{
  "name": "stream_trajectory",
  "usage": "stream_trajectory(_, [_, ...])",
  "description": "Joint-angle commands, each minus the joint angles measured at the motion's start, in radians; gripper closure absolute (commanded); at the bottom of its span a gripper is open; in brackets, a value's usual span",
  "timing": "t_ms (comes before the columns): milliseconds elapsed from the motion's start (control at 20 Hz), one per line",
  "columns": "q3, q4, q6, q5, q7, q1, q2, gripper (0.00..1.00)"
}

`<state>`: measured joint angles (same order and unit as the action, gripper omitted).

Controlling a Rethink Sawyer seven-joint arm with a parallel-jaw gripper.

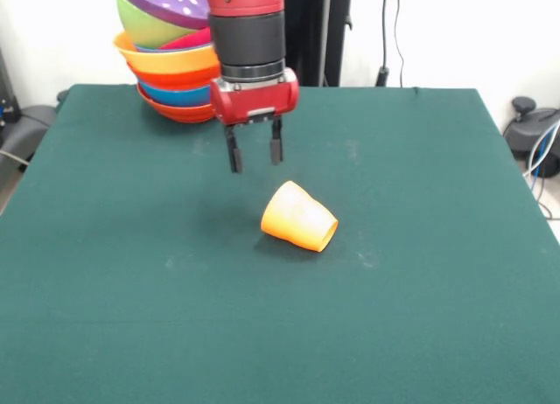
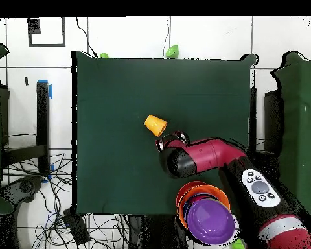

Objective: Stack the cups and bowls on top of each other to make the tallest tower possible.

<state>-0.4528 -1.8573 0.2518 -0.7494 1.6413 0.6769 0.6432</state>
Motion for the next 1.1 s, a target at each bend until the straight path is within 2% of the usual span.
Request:
stream_trajectory(50, [0.099,0.0,-0.136,-0.002,0.203,-0.088,-0.077,0.0])
stream_trajectory(250, [0.142,0.076,-0.215,-0.01,0.222,-0.13,-0.153,0.0])
stream_trajectory(700, [0.173,0.205,-0.278,-0.032,0.171,-0.148,-0.271,0.0])
stream_trajectory(1100, [0.119,0.224,-0.269,-0.019,0.15,-0.114,-0.271,0.0])
